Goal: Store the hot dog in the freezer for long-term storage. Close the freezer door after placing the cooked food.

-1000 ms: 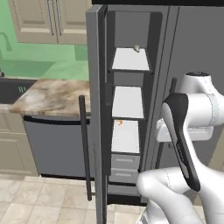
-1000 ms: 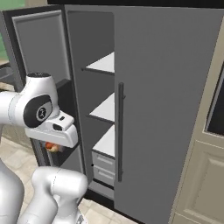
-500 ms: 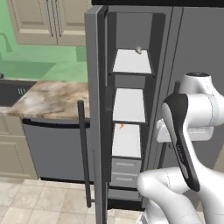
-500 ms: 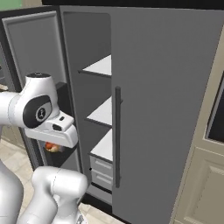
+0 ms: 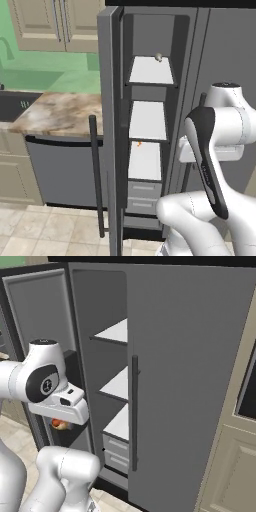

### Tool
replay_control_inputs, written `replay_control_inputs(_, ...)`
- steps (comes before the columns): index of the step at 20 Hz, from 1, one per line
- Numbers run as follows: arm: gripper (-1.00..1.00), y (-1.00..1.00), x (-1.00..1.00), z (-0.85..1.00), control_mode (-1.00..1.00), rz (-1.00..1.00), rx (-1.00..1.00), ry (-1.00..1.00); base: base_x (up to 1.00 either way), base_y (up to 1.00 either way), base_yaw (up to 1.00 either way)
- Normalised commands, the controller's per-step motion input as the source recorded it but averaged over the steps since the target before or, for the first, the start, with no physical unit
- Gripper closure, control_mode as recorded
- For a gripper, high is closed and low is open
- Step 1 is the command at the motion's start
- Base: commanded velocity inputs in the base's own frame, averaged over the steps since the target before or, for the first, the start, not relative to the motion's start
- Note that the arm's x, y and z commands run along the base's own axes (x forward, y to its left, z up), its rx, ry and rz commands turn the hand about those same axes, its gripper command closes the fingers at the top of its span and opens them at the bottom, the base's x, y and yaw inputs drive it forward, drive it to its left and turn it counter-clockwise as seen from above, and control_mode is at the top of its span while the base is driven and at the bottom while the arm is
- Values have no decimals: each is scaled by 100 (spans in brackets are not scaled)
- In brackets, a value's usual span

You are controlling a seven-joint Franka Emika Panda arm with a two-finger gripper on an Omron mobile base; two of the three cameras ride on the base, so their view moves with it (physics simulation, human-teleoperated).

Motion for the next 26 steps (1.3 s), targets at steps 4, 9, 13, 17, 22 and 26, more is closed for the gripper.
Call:
replay_control_inputs(4, 100, 0, 0, 0, 100, 0, 0, 0, 3, 3, 0)
replay_control_inputs(9, 100, 0, 0, 0, 100, 0, 0, 0, 7, 9, 0)
replay_control_inputs(13, 100, 17, 7, 6, -100, 0, -1, -16, 0, 0, 0)
replay_control_inputs(17, 100, 23, 24, 15, -100, 0, -6, -30, 0, 0, 0)
replay_control_inputs(22, 100, 10, 36, 20, -100, -2, -4, -31, 0, 0, 0)
replay_control_inputs(26, 100, -1, 19, 27, -100, 0, -1, -27, 0, 0, 0)
